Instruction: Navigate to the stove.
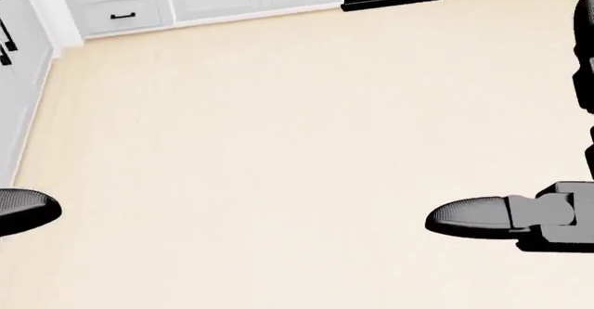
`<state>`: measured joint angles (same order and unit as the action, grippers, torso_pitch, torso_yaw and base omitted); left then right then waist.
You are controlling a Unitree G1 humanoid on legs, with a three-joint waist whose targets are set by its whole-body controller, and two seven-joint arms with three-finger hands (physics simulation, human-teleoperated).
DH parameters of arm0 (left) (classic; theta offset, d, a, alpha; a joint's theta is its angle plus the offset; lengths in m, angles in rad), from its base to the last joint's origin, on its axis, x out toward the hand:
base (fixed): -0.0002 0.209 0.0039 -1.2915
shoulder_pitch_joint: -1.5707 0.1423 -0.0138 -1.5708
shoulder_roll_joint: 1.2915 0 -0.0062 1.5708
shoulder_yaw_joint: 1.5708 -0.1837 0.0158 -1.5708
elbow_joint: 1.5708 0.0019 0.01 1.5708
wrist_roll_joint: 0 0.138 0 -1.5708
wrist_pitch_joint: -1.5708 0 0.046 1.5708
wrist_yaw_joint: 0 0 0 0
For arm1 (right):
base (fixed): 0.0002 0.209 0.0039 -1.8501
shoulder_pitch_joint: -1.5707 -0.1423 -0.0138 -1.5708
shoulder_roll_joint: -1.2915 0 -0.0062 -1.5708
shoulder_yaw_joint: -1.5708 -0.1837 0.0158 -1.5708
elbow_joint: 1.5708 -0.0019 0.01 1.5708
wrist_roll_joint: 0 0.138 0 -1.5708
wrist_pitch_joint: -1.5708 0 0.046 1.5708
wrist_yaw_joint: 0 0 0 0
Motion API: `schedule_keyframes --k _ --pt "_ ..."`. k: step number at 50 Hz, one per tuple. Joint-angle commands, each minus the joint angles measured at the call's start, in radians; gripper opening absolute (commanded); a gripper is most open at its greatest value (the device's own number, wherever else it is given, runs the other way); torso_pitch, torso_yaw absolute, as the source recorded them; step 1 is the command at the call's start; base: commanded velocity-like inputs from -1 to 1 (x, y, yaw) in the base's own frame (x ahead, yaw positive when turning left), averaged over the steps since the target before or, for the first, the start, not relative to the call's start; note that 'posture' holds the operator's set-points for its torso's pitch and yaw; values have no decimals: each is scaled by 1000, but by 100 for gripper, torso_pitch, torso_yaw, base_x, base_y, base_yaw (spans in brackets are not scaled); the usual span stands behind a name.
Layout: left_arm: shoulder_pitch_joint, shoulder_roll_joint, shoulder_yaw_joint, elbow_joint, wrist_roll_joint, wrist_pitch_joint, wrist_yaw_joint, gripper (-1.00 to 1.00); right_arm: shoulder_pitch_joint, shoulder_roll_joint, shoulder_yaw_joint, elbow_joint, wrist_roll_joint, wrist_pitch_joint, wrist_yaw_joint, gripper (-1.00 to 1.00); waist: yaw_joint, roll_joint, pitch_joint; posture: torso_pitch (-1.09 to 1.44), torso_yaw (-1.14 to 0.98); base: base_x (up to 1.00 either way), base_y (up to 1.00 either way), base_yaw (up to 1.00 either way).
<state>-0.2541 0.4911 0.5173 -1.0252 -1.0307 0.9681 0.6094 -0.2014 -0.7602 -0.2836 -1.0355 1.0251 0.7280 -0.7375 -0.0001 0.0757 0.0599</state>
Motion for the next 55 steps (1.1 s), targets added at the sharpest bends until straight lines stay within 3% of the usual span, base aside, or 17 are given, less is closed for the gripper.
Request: schedule_keyframes --k 1,8,10,15,17,21,23,24,25,28,31,32,33,50,51,53,55 --pt "-19 4 2 -21 16 -28 -20 100 -18 -14 -38 -12 -23 -29 -5 100 -5 -5 -19 0 0 0 0 -100" --pt "-20 -21 -2 -20 62 -8 -48 100 -9 1 -29 -12 -47 -28 9 100 4 -101 -15 0 0 0 0 -100" --pt "-20 -18 1 -22 55 -7 -45 100 -8 1 -28 -12 -48 -28 9 100 -6 -164 -34 0 0 0 0 -100" --pt "-10 -22 -4 -22 70 -14 -54 100 2 1 -19 -12 -57 -40 13 100 -38 -106 -25 0 0 0 0 -100" --pt "-8 -23 -12 -22 83 -15 -58 100 8 10 -21 -12 -67 -39 21 100 -38 -81 -8 0 0 0 0 -100" --pt "-12 -22 -7 -22 82 -9 -60 100 -10 36 -26 -12 -73 15 19 100 -12 -58 17 0 0 0 0 -38" --pt "-16 -24 -5 -22 81 -3 -59 100 -19 43 -34 -12 -59 26 11 100 -12 -23 5 0 0 0 0 0" --pt "-17 -24 -8 -22 84 -3 -60 100 -20 53 -36 -12 -58 45 7 100 -13 8 -12 0 0 0 0 0" --pt "-20 -19 -7 -22 73 -1 -53 100 -27 60 -41 -12 -49 55 1 100 -4 -27 5 0 0 0 0 0" --pt "-19 -21 -9 -22 77 -1 -56 100 -33 81 -47 -12 -43 74 1 100 0 -53 -5 0 0 0 0 0" --pt "-19 -17 -12 -22 74 -3 -52 100 -42 81 -47 -12 -26 79 -7 100 11 -102 -18 0 0 0 0 0" --pt "-17 -18 -14 -22 76 -5 -53 100 -41 85 -50 -12 -23 80 -8 100 12 -105 -11 0 0 0 0 0" --pt "-16 -17 -12 -22 74 -6 -53 100 -42 92 -55 -12 -18 84 -10 100 11 -94 -8 0 0 0 0 0" --pt "-11 -44 -22 -22 124 3 -89 100 -9 102 -59 -12 -51 48 12 100 8 -85 -24 0 0 0 0 0" --pt "-11 -43 -24 -22 125 2 -87 100 -8 102 -56 -12 -55 48 13 100 5 -82 -45 0 0 6 0 0" --pt "-10 -40 -22 -22 116 -1 -82 100 -7 102 -56 -12 -57 49 14 100 5 -78 -17 0 0 12 0 0" --pt "-8 -33 -22 -22 107 -5 -74 100 -5 99 -58 -12 -55 48 11 100 5 -75 -15 0 0 14 0 0"
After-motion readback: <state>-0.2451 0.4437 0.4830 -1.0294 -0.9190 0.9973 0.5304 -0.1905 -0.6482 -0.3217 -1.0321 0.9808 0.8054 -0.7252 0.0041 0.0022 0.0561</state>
